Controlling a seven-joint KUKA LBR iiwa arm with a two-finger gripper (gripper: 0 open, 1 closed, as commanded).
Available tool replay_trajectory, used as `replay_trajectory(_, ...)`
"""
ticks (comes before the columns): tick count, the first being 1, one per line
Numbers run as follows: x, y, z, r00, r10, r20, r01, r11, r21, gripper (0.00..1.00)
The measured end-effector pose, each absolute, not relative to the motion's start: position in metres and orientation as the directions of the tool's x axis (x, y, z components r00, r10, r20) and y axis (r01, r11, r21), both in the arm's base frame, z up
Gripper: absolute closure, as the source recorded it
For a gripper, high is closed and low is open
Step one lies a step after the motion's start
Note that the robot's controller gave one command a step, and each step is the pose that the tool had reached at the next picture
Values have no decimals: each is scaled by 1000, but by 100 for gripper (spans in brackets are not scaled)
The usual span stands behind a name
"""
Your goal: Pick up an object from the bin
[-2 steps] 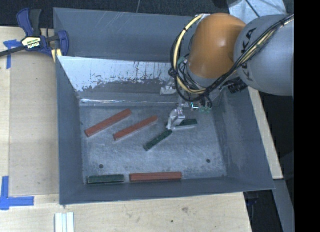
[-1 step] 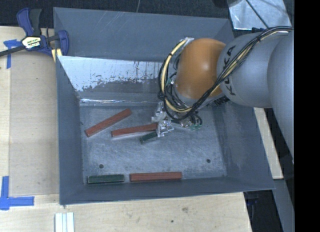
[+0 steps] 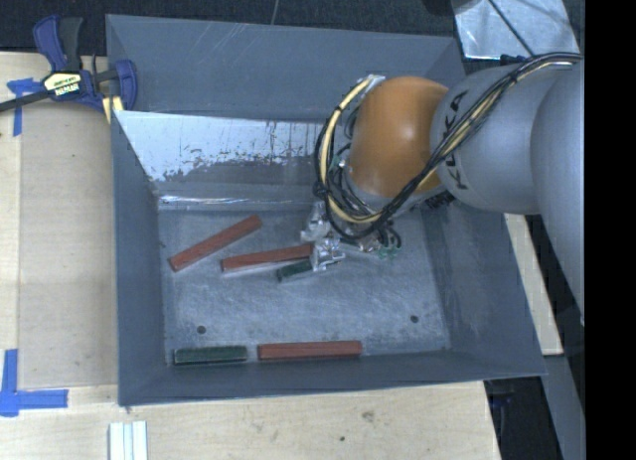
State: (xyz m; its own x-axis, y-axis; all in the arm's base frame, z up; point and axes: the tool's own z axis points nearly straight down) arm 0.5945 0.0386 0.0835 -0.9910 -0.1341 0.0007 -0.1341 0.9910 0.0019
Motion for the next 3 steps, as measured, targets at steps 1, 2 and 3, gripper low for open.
replay_trajectory(1, 595, 46, 111, -992, -128, -4, -128, 992, 0, 100)
replay_trajectory(2, 596, 37, 175, -991, -137, 1, -137, 991, 0, 100)
replay_trajectory(3, 618, 42, 81, -983, -185, -8, -185, 983, -1, 0)
